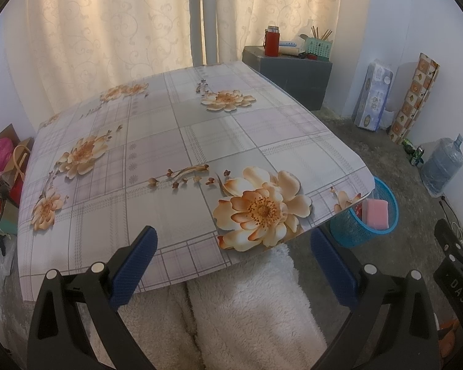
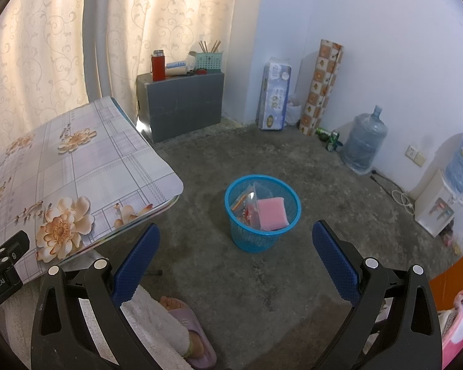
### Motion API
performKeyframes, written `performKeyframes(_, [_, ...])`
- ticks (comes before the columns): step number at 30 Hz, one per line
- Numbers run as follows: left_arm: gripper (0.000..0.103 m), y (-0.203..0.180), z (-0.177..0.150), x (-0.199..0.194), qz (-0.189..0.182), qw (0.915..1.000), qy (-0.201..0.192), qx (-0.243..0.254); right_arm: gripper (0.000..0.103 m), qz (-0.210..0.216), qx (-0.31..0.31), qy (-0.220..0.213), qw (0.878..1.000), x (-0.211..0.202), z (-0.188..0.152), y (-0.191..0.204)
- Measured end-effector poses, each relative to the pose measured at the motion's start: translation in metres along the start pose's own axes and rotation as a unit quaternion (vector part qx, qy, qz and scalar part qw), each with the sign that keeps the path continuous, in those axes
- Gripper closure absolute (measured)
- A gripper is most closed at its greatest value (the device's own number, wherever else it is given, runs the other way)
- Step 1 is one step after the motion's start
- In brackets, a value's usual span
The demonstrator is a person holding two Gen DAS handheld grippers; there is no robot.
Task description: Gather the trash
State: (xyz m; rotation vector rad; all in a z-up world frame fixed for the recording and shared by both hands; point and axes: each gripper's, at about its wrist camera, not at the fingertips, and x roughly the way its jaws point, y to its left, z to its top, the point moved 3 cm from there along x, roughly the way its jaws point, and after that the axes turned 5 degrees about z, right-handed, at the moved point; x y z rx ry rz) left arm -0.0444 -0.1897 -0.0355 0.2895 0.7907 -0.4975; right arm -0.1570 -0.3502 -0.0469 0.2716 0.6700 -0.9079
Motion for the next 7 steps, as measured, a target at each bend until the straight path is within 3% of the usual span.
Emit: performKeyframes(7, [0.006, 0.0032, -0.0024, -0.0006, 0.001, 1.0000, 0.001, -0.001, 0.008, -0.001, 0.001, 0.000, 1.000, -0.0005, 0.0001, 0.0006])
